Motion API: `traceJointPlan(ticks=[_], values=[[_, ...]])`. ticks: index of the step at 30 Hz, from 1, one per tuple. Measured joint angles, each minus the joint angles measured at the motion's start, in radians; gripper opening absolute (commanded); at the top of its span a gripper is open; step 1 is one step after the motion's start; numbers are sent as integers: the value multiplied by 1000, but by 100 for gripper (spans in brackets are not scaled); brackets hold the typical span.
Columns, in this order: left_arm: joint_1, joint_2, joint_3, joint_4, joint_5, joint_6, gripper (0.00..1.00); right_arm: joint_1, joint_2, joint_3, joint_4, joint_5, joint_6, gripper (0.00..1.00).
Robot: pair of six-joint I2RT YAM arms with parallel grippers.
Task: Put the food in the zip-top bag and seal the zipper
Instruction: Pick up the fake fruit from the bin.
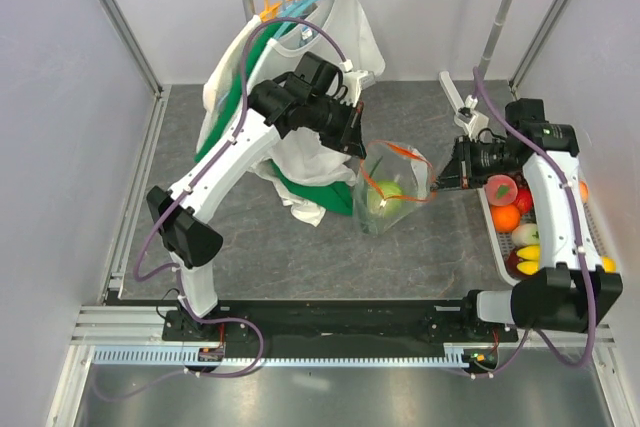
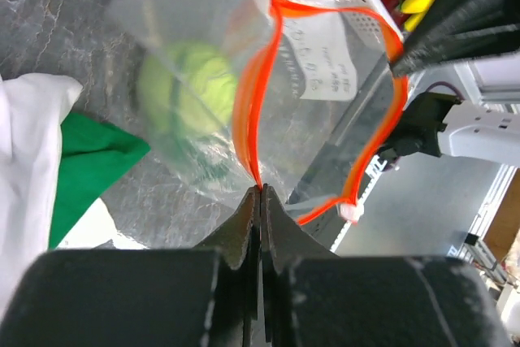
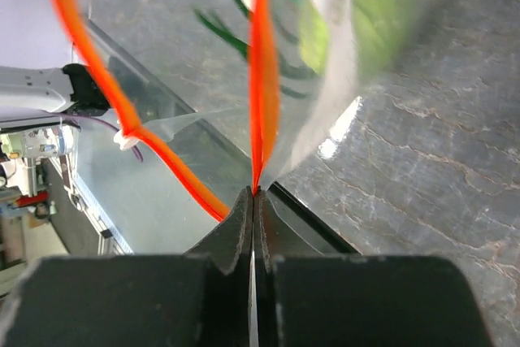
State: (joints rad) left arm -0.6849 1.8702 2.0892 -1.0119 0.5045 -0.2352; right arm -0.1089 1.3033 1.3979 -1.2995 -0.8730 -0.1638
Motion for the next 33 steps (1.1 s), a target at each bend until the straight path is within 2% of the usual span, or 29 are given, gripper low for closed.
traceJointPlan(ticks=[1, 2, 5, 7, 8, 11, 14, 22, 29, 33], values=[[-4, -3, 0, -8, -8, 8, 2, 0, 24, 0, -1, 10, -2, 10], [-5, -3, 0, -13, -13, 15, 2, -1, 41, 0, -1, 18, -4, 41], [-4, -2, -9, -14, -32, 21, 2, -1, 85, 50, -26, 49, -37, 87], [-2, 0, -15, -13, -37, 21, 2, -1, 104, 150, -44, 76, -77, 95], [-2, 2, -17, -12, -39, 21, 2, -1, 113, 201, -51, 95, -108, 98], [-1, 5, -26, -12, -40, 21, 2, -1, 124, 372, -37, 182, -235, 98], [-1, 13, -35, -8, -37, 20, 2, -1, 76, 380, -15, 344, -414, 98], [-1, 26, -72, -3, -29, 20, 2, -1, -86, 103, -43, 800, -780, 98], [-1, 26, -84, 15, -21, 20, 2, -1, -325, -140, -41, 1146, -943, 98], [-1, 26, -92, 26, -7, 19, 2, -4, -423, -291, -61, 1265, -1005, 98]])
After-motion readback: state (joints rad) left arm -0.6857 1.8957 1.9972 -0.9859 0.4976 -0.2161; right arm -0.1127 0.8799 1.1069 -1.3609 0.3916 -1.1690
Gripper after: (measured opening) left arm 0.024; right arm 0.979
